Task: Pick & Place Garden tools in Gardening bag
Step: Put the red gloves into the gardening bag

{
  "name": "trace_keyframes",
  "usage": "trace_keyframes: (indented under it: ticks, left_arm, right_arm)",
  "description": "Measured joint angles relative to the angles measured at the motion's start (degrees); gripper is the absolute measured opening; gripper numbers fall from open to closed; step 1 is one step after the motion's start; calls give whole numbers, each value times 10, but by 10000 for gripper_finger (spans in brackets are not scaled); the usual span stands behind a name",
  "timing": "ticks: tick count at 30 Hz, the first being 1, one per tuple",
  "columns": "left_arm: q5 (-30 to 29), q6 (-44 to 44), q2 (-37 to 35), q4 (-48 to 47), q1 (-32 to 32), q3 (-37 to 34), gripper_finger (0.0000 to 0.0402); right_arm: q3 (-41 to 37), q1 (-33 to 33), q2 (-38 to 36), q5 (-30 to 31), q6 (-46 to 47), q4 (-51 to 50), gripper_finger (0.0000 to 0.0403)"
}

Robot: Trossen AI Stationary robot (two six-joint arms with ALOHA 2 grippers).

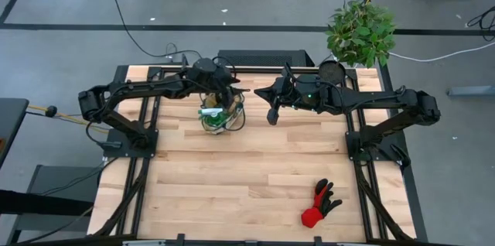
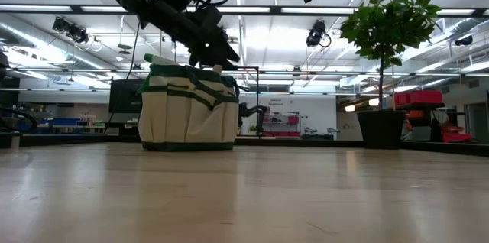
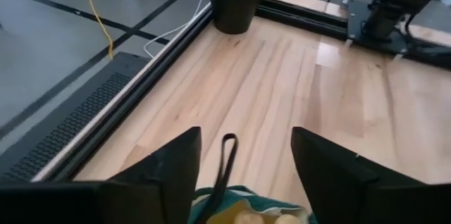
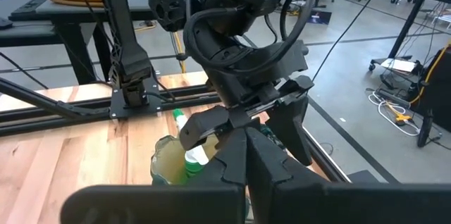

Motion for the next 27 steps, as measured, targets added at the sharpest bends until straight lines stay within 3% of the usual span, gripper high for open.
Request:
trace_keyframes:
  ticks: [5,10,27]
  left_arm:
    - [20,-5,-1,-48,-2,37,238]
    - [29,-4,-1,-105,-10,80,219]
    - [3,-4,-135,-151,-83,73,46]
  right_arm:
    - [0,0,0,0,0,0,7]
    - [0,0,0,0,-5,-4,7]
    - [0,0,0,-82,-6,-107,7]
